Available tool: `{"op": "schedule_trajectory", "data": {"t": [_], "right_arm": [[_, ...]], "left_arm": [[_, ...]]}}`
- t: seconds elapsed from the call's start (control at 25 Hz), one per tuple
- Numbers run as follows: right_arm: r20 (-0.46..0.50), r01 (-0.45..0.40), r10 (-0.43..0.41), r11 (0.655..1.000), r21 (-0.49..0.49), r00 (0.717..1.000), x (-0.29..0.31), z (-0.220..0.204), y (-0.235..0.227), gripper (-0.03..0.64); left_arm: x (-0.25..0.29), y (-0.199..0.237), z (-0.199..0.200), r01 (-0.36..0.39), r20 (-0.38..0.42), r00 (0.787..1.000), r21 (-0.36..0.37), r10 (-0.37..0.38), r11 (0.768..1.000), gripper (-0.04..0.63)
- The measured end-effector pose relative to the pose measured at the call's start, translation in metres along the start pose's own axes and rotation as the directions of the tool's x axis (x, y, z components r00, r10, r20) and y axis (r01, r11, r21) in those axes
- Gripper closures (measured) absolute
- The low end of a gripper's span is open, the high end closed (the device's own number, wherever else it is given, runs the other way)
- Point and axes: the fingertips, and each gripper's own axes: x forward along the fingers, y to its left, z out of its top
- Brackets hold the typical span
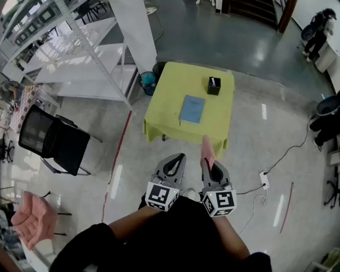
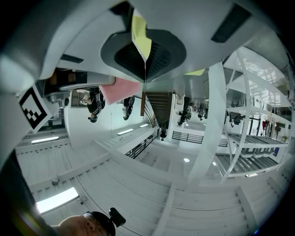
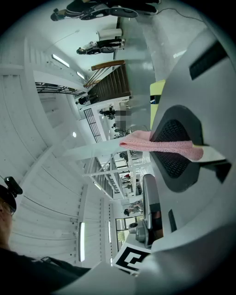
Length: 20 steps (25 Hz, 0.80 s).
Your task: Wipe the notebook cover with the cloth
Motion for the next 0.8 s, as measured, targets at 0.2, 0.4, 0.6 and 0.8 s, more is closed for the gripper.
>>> {"op": "schedule_trajectory", "data": {"t": [0.2,0.4,0.6,0.8], "right_arm": [[-0.004,-0.046,0.046,0.999,0.026,0.999,0.005,-0.016,0.009,0.575],[-0.042,-0.046,0.049,0.997,0.069,0.998,0.020,-0.039,0.022,0.575],[-0.054,-0.013,0.014,1.000,0.027,0.998,0.048,-0.038,0.033,0.575],[-0.081,0.050,-0.048,0.999,0.020,0.996,0.076,-0.037,0.040,0.575]], "left_arm": [[-0.010,0.003,-0.009,-0.010,-0.010,1.000,0.023,0.010,1.000,0.578],[-0.030,0.037,-0.028,-0.079,-0.050,0.996,-0.011,0.078,0.997,0.578],[-0.016,0.074,-0.027,-0.053,-0.035,0.998,-0.039,0.052,0.998,0.578],[0.006,0.098,-0.022,0.021,-0.023,0.999,-0.045,-0.022,0.999,0.578]]}}
